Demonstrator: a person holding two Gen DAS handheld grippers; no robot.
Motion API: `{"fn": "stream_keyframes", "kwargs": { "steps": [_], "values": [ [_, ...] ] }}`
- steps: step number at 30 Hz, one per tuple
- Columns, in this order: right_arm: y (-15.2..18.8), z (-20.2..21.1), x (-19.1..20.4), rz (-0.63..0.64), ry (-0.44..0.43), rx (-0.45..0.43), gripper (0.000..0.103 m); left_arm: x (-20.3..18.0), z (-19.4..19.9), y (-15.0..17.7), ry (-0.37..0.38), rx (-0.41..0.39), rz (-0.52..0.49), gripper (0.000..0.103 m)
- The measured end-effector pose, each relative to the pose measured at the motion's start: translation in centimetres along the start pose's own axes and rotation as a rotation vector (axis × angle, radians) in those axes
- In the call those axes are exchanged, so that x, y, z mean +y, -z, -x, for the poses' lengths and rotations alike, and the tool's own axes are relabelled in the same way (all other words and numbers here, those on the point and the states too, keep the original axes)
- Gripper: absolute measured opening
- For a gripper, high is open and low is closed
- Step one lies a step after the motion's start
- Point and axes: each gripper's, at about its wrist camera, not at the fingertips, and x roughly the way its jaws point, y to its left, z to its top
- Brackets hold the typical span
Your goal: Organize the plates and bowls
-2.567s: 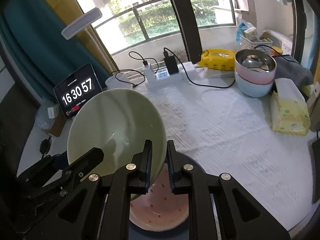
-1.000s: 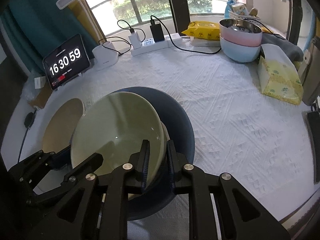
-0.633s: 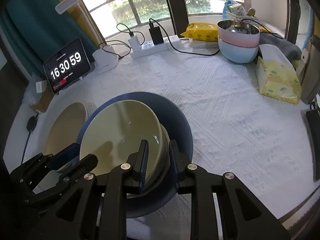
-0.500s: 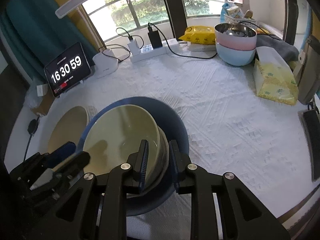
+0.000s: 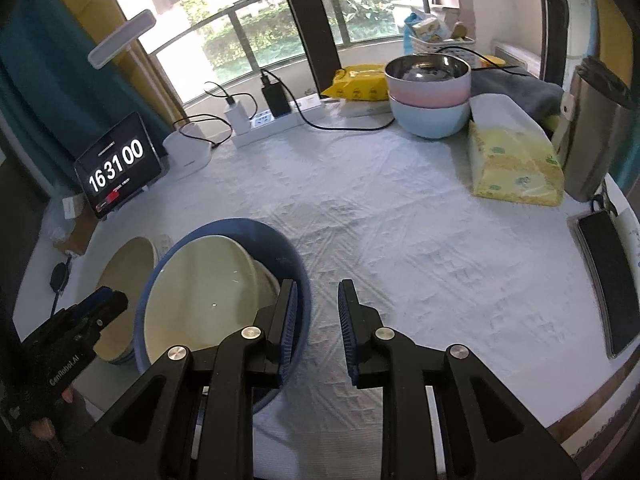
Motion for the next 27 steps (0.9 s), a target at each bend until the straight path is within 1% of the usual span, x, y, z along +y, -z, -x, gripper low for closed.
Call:
{"fn": "stream_keyframes", "kwargs": {
  "steps": [2,5,9,12,17,21,24,27],
  "values": [
    [0.1,-0.3,-0.2,-0.005,-0.003,0.007,0.023,0.1,-0.3,0.2,0.004,0.005,-0.002,0.038],
    [0.2,-0.8,-0.4,-0.013,-0.016,0.021,0.023,0.1,-1.1,0.3,0.016,0.033,-0.011,0.038],
    [0.3,-0.9,-0.3,-0.002,-0.037,0.025,0.023,-0.5,-1.0,0.2,0.04,0.02,-0.046,0.038],
    [0.5,-1.4,-0.3,-0.001,-0.058,0.039,0.023,-1.2,-1.4,0.2,0.053,0.026,-0.074,0.038],
    [1.2,-2.9,-0.1,0.007,-0.063,0.074,0.023,-1.8,-2.9,0.7,0.023,0.074,-0.097,0.038],
    [1.3,-3.5,0.4,0.037,-0.046,0.072,0.024,-1.9,-2.9,0.7,0.015,0.062,-0.112,0.038],
    [1.4,-3.8,0.9,0.069,-0.003,0.054,0.028,-2.2,-3.0,0.9,-0.009,0.038,-0.146,0.038],
    [1.4,-3.9,0.6,0.06,-0.014,0.046,0.03,-2.5,-3.1,1.0,-0.038,0.007,-0.173,0.038]
  ]
}}
